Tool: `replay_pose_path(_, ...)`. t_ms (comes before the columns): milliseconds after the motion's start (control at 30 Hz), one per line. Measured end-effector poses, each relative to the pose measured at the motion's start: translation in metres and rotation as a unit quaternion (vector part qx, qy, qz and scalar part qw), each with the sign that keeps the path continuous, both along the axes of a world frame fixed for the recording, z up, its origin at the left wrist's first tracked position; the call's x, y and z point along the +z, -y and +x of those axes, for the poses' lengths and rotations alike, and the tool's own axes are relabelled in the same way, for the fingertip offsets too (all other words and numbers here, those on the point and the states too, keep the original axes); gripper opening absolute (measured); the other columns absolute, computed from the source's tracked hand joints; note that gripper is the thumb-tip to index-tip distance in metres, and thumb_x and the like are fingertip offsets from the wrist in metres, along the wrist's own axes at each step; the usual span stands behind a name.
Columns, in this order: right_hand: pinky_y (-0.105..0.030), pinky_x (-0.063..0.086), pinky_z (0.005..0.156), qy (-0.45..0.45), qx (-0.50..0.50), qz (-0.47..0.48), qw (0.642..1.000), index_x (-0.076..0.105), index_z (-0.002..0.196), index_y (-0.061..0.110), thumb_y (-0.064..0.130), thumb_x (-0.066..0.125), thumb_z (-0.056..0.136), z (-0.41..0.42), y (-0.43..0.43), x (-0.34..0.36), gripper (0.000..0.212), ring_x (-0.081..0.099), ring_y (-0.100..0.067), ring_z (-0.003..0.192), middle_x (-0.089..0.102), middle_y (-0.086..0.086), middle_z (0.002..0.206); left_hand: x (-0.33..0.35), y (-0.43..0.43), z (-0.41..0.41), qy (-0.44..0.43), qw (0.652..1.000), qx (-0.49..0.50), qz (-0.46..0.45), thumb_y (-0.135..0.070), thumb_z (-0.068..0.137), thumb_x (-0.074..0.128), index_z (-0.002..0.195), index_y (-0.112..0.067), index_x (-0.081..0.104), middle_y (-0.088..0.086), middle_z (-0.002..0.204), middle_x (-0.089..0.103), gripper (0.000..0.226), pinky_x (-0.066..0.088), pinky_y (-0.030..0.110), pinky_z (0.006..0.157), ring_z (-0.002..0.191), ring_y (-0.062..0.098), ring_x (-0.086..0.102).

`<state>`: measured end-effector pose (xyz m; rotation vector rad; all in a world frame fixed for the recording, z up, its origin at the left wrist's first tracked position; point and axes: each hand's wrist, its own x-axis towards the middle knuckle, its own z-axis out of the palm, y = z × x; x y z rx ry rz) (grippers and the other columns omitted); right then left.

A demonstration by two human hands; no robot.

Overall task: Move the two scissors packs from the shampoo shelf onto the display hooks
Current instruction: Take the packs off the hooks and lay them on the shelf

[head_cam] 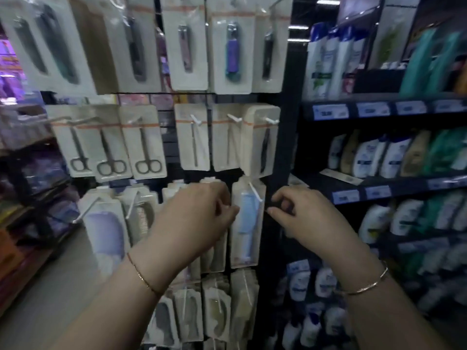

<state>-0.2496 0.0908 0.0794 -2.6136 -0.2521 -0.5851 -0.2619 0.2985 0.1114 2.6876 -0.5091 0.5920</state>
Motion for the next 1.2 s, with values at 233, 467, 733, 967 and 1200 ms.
replay_pose_path(233,-0.026,0.047,0.057,-0.055,-0.129,0.016,0.990,0.062,0.100,0.023,0.039,0.061,0.091,0.000,0.122,-0.021,0.019,0.054,-0.005,0.069,0.058,0.009,0.083,-0.028,0.137,0.039,-0.049,0.990,-0.128,-0.041,-0.035,0.085,0.057,0.071,-0.017,0.056,-0.001,0.072,0.062,0.023,0.048,0.034,0.063,0.073,0.022,0.060)
replay_pose_path(467,-0.028,0.045,0.058,-0.082,-0.173,0.054,0.980,0.063,0.105,0.019,0.036,0.063,0.090,0.048,0.236,-0.038,0.023,0.060,-0.016,0.077,0.063,-0.001,0.093,-0.060,0.253,0.117,-0.132,0.983,-0.115,-0.057,-0.028,0.086,0.059,0.075,-0.012,0.061,0.002,0.076,0.064,0.019,0.048,0.031,0.060,0.073,0.019,0.061)
replay_pose_path(733,-0.027,0.041,0.057,-0.074,-0.119,0.076,0.987,0.063,0.082,0.013,0.020,0.064,0.089,0.158,0.324,-0.058,0.010,0.062,-0.021,0.073,0.067,-0.009,0.075,-0.092,0.305,0.218,-0.091,0.986,0.009,-0.143,-0.027,0.085,0.063,0.078,-0.010,0.060,0.008,0.082,0.066,0.019,0.051,0.036,0.067,0.077,0.026,0.063)
replay_pose_path(967,-0.036,0.051,0.077,-0.008,-0.063,0.087,0.994,0.073,0.093,0.005,0.019,0.069,0.086,0.231,0.332,-0.073,0.016,0.063,-0.026,0.088,0.070,-0.012,0.096,-0.114,0.305,0.258,-0.047,0.973,0.114,-0.195,-0.022,0.083,0.068,0.086,-0.007,0.066,0.011,0.092,0.064,0.015,0.050,0.037,0.076,0.088,0.030,0.061)
replay_pose_path(1200,-0.032,0.052,0.073,-0.024,-0.049,0.083,0.995,0.075,0.093,0.004,0.021,0.074,0.080,0.264,0.334,-0.084,0.021,0.067,-0.027,0.087,0.073,-0.012,0.094,-0.123,0.298,0.275,-0.065,0.957,0.162,-0.232,-0.032,0.075,0.078,0.095,-0.010,0.068,0.007,0.097,0.065,0.031,0.053,0.039,0.080,0.093,0.025,0.062)
